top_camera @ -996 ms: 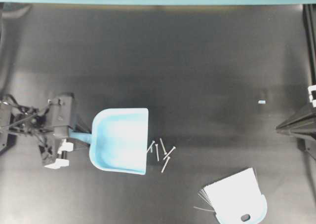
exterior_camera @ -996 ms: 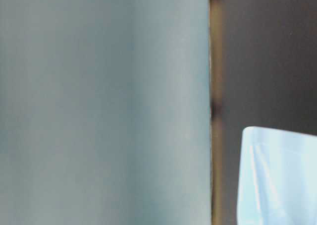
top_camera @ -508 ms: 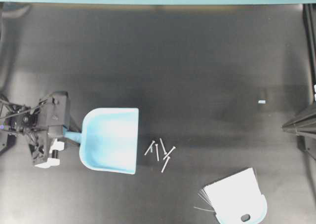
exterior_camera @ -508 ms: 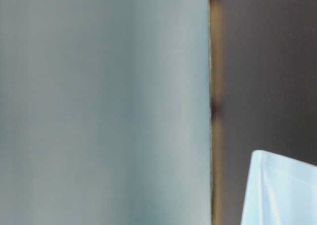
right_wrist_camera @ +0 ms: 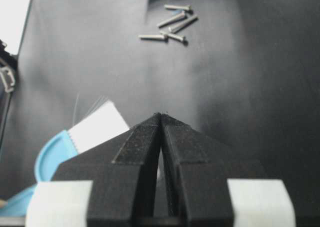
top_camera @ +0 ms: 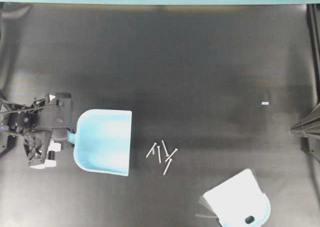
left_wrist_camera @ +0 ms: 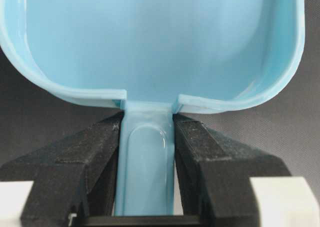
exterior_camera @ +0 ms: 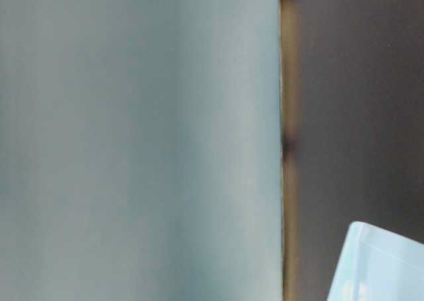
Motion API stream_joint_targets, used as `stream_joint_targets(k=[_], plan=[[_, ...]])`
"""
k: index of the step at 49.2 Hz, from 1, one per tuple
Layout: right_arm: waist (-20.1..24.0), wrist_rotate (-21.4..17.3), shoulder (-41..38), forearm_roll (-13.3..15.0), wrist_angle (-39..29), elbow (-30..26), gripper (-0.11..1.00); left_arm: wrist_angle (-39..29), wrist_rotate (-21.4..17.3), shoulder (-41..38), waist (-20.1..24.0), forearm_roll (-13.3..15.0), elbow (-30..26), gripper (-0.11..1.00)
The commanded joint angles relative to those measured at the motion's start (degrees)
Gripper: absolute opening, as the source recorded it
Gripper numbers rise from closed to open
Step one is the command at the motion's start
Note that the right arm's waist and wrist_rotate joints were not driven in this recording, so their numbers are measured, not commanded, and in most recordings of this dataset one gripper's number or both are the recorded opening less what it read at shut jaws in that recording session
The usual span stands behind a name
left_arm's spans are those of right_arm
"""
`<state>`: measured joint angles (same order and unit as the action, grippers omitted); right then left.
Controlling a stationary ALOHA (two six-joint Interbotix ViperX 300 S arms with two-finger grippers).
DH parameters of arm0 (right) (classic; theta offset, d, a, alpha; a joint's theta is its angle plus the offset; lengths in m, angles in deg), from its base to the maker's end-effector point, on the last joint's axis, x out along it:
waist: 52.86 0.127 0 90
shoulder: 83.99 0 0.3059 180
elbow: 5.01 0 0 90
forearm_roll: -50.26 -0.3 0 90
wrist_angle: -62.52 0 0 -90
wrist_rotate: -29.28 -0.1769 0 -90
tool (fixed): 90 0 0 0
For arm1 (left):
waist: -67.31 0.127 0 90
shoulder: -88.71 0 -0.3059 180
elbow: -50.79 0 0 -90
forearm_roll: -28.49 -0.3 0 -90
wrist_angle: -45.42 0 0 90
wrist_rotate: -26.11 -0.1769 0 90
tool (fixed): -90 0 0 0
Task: Hold the dustpan with the left arm, while a human hand uses a hand brush to gather screws into the dustpan.
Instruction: 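Hold the dustpan handle with the left gripper and pull it leftward, then hold the dustpan steady with the left gripper while screws are brushed in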
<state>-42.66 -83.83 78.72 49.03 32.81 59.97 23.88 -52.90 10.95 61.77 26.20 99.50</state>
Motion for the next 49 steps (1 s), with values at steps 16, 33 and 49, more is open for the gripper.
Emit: stream_joint_targets(k=[16, 33, 49], plan=[[0.0, 0.0, -0.3, -0.1, 0.3, -1.0, 0.0, 6.9, -2.8, -4.3, 1.0, -0.2, 0.5, 0.3], [0.0, 0.0, -0.3, -0.1, 0.3, -1.1, 0.0, 6.7, -3.3, -10.6, 1.6, -0.2, -3.0, 0.3], [0.0, 0.0, -0.3, -0.2, 0.3, -1.1, 0.0, 5.8, -3.3, -13.9, 2.4, -0.2, -4.8, 0.3]])
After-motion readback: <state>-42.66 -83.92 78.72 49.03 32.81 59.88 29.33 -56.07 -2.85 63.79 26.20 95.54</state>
